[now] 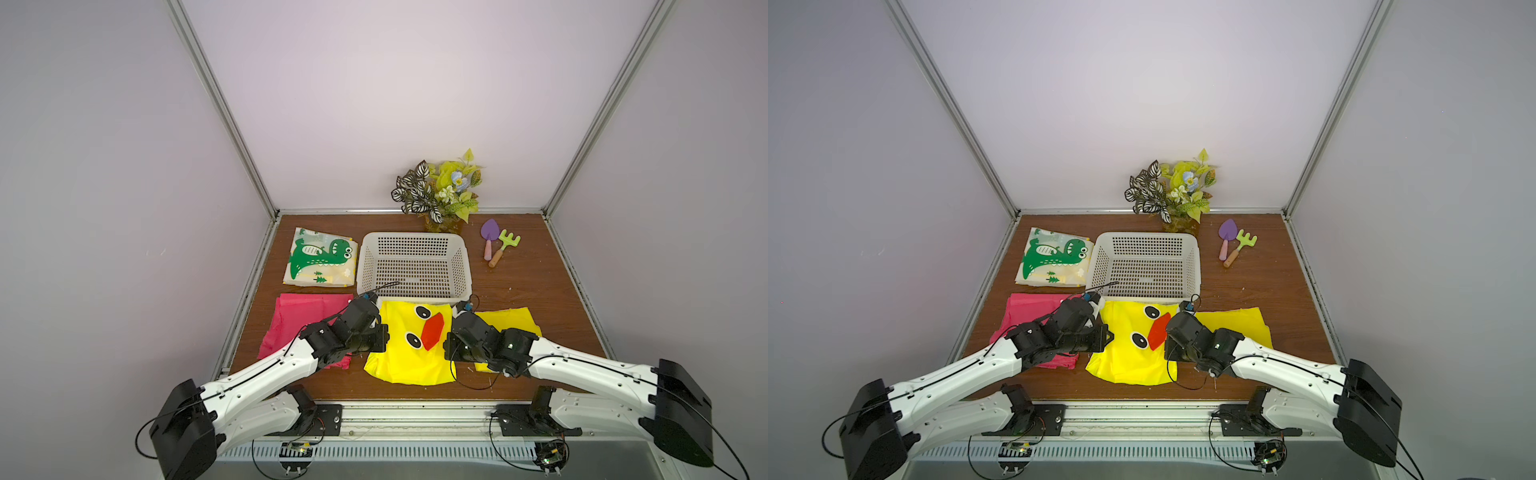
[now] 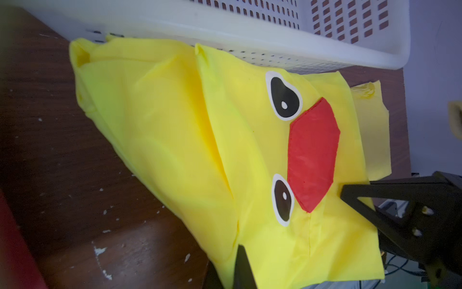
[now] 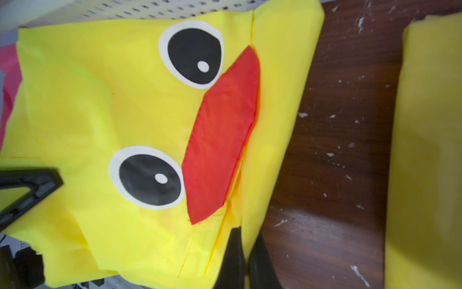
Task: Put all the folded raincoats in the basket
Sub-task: Pick up the raincoat from the center of the board, then place the raincoat in the basket.
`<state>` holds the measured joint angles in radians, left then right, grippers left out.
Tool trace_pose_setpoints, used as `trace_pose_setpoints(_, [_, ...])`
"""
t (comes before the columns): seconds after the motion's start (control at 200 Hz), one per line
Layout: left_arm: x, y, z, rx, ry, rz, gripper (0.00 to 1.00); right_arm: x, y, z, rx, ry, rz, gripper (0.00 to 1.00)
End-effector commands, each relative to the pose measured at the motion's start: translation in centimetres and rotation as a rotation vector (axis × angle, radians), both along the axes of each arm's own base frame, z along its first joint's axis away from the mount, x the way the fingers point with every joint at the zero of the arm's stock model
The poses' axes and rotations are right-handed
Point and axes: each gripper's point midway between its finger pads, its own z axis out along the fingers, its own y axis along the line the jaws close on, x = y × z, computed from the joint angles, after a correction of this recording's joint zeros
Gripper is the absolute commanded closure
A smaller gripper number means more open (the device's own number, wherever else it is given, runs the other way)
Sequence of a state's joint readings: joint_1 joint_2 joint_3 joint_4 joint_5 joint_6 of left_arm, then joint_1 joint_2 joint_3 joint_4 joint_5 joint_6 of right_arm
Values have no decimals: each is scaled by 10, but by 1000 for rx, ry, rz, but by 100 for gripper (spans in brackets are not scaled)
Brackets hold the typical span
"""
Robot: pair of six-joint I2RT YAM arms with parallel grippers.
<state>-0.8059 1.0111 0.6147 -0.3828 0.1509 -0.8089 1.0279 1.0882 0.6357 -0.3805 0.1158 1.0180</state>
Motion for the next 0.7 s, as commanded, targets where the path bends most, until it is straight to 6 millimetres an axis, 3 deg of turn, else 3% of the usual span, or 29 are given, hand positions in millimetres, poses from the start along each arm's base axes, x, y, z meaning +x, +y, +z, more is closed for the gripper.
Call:
trace_pose_setpoints(0.0, [-4, -2, 14, -17, 2, -3, 100, 3, -1, 34, 43, -48, -26, 100])
trace_pose_setpoints(0.2, [-7, 3, 34, -52, -14, 20, 100, 1, -7, 67, 93, -82, -35, 100])
trace_pose_setpoints(0.455, [4, 0, 79, -136, -107, 58, 100, 2, -2, 97, 114, -131, 12, 100])
trace_pose_setpoints(0.696, [0, -3, 103, -189, -127, 39, 100, 5, -7, 128, 163, -212, 3, 100])
